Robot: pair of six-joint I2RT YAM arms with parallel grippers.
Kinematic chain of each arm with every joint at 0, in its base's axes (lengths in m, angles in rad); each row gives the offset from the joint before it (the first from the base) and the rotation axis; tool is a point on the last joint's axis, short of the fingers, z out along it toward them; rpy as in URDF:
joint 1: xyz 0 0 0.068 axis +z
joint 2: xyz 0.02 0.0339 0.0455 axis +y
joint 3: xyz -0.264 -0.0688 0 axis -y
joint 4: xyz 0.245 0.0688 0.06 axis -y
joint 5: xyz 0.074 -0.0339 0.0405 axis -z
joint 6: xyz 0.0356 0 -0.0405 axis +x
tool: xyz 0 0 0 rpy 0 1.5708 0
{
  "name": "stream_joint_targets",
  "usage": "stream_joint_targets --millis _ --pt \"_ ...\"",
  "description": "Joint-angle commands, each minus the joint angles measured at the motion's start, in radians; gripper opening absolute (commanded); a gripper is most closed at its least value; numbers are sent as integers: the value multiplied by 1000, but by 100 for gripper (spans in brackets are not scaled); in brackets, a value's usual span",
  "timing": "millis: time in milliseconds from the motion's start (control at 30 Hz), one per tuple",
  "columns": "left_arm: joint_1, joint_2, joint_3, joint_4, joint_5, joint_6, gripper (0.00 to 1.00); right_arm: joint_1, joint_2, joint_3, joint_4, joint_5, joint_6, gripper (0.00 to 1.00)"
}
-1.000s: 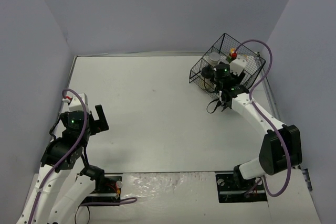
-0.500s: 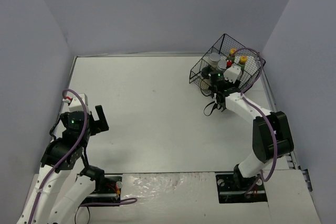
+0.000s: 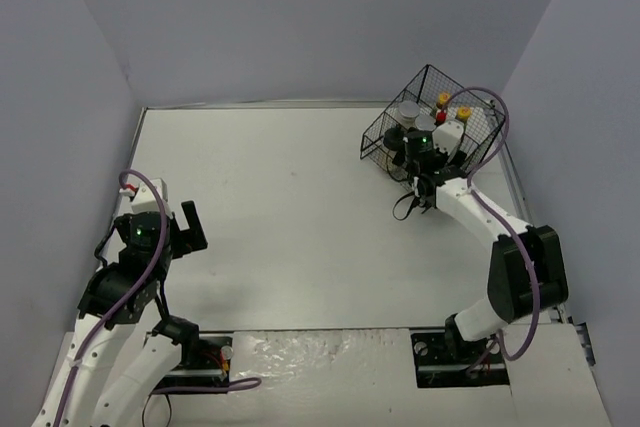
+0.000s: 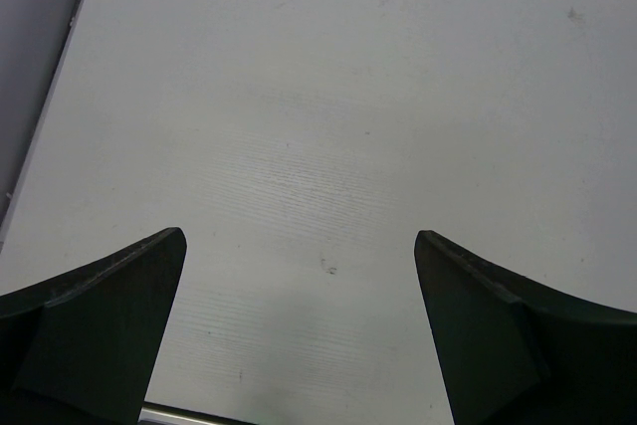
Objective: Organize the condiment bottles
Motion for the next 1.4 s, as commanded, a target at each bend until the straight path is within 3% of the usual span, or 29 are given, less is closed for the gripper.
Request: stream_joint_targets --millis 0,433,667,933,1367 --pt "10 16 16 58 9 19 97 -5 -241 54 -46 -43 -78 100" --pt "15 39 20 70 47 41 97 -5 -912 -154 -188 -131 -354 100" --pt "10 61 27 83 50 68 97 -6 -1139 -244 -287 -123 -413 100" --pt "5 73 20 92 62 64 97 -4 -1248 -274 -292 -15 -375 100" --pt "5 84 15 104 82 60 97 -4 -1239 -264 -294 -112 -389 100"
